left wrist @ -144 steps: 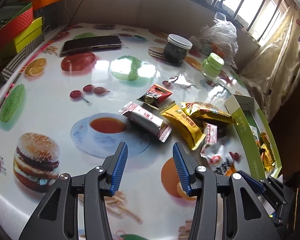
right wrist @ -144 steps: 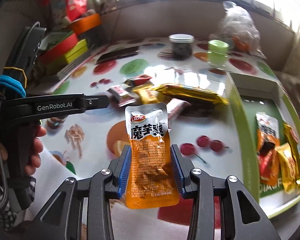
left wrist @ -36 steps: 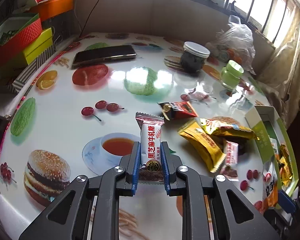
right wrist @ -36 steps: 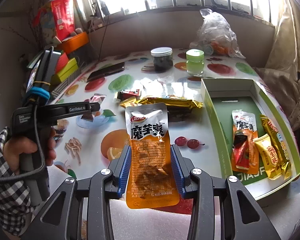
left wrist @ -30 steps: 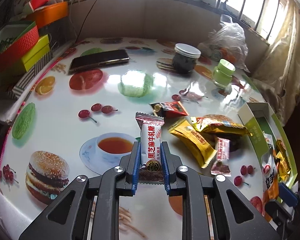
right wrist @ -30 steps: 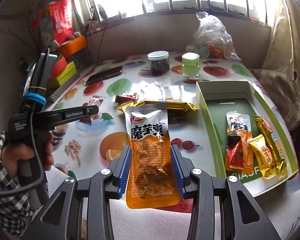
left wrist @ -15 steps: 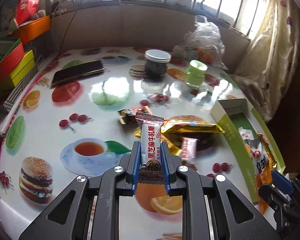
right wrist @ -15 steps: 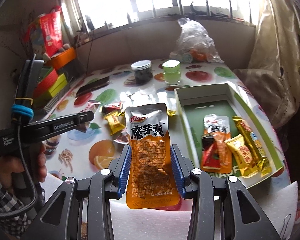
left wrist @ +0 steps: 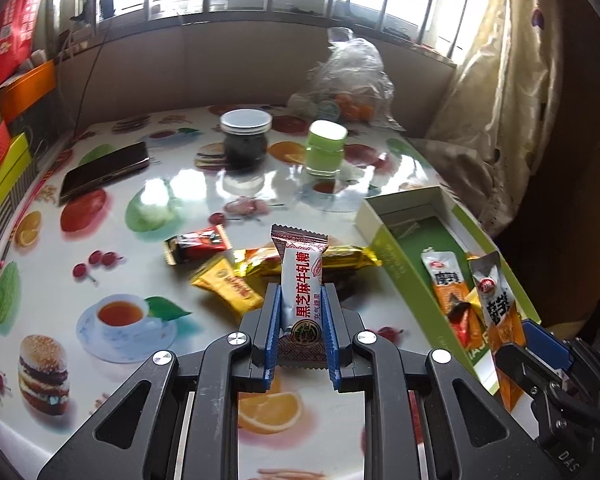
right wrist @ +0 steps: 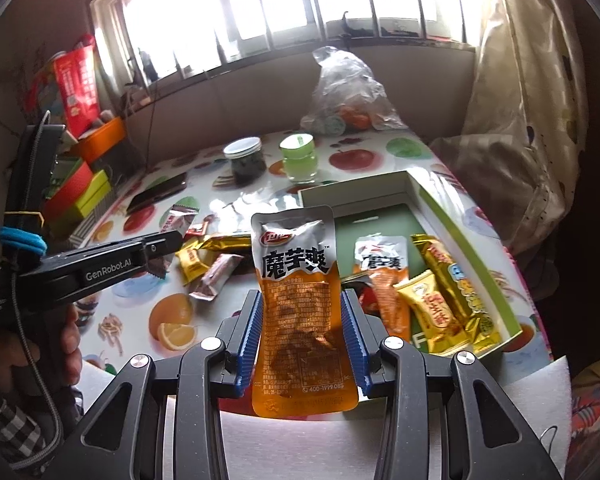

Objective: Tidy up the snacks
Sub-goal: 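Carry the nougat bar and orange pouch over the green box with both tools, then lower both snacks into the green box and open both tools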

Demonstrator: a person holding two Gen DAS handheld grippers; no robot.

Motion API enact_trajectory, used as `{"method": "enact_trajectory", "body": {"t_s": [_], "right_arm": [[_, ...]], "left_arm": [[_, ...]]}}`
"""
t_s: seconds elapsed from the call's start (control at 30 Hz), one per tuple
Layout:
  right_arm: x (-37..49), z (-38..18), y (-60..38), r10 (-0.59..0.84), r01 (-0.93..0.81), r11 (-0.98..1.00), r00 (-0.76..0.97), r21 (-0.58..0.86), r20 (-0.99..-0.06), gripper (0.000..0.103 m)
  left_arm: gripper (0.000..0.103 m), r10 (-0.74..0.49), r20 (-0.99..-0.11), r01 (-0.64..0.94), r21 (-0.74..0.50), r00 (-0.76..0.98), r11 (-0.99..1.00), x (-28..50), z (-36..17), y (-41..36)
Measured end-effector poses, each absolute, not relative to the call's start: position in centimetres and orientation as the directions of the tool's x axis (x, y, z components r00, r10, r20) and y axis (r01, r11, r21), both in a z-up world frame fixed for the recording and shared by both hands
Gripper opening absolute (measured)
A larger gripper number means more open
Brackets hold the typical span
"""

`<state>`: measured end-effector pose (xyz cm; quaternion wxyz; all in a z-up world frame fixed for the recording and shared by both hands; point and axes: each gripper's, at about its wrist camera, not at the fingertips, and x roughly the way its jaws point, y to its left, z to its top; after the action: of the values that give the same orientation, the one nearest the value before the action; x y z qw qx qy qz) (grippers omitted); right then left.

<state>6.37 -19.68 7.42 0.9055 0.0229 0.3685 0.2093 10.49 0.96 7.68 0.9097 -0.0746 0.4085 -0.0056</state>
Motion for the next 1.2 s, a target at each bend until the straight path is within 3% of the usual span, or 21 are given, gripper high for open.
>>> {"method": "enact_trajectory", "body": {"t_s": [0.67, 1.2], "right_arm": [[7.5, 6.9, -23.8, 0.33, -0.268, 0.943, 0.667, 0.198, -0.668, 0.038], [9.9, 4.4, -26.0, 0.238, -0.181, 0.971, 0.638, 0.158, -0.732, 0.038]], "left_arm": [[0.021, -0.153, -0.748, 0.056, -0.153, 0.645, 0.987, 12.7, 7.7, -4.5], [0.021, -0.239, -0.764, 0.127, -0.204, 0.599, 0.971, 14.9, 6.9, -8.5]]}}
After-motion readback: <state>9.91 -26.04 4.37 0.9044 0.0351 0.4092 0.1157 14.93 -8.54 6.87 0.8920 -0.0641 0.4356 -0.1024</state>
